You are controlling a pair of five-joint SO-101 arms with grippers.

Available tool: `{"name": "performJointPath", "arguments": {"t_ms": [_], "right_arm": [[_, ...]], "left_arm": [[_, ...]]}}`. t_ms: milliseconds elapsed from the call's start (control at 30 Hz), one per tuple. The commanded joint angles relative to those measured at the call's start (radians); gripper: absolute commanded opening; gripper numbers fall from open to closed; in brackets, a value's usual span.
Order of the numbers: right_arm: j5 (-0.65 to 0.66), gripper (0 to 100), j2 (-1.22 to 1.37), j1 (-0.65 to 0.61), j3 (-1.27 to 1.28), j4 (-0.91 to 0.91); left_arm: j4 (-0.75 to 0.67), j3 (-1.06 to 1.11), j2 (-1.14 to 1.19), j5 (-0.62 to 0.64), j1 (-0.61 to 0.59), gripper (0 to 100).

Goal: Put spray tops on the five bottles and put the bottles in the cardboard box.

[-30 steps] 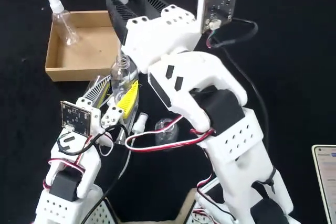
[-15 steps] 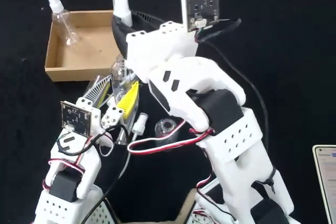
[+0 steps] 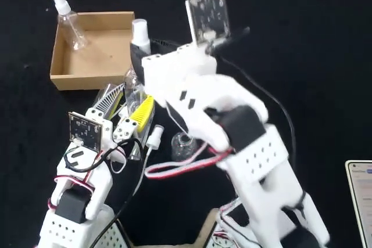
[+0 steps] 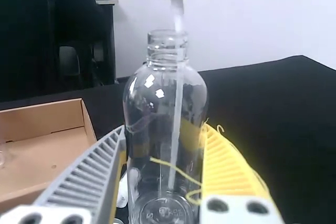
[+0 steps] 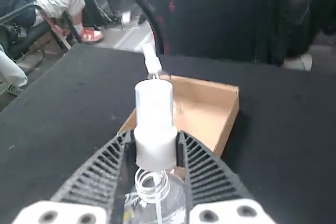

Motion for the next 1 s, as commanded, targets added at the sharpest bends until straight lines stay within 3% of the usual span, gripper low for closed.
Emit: {"name": "performJointPath", "arguments": {"t_ms": [0, 167, 367, 600, 833, 967], "right_arm": [[0.052, 2.6, -0.159, -0.012, 0.159, -0.169], [0.100, 2.7, -0.269, -0.021, 0.348, -0.324], [0.118, 13.6, -0.252, -0.049, 0.354, -0.324], [0.118, 13.7, -0.245, -0.049, 0.348, -0.328], [0.118, 13.7, -0.274, -0.041, 0.232, -0.241], [0.120, 13.7, -0.348, 0.046, 0.136, -0.098]], "left_arm": [[-0.023, -0.013, -0.008, 0.005, -0.001, 12], [-0.023, -0.013, -0.008, 0.005, 0.002, 12], [-0.023, -0.012, -0.008, 0.005, -0.001, 11], [-0.023, -0.010, -0.008, 0.005, -0.002, 11], [-0.023, -0.005, -0.008, 0.003, -0.002, 11], [-0.025, -0.007, -0.008, -0.002, -0.004, 11]]}}
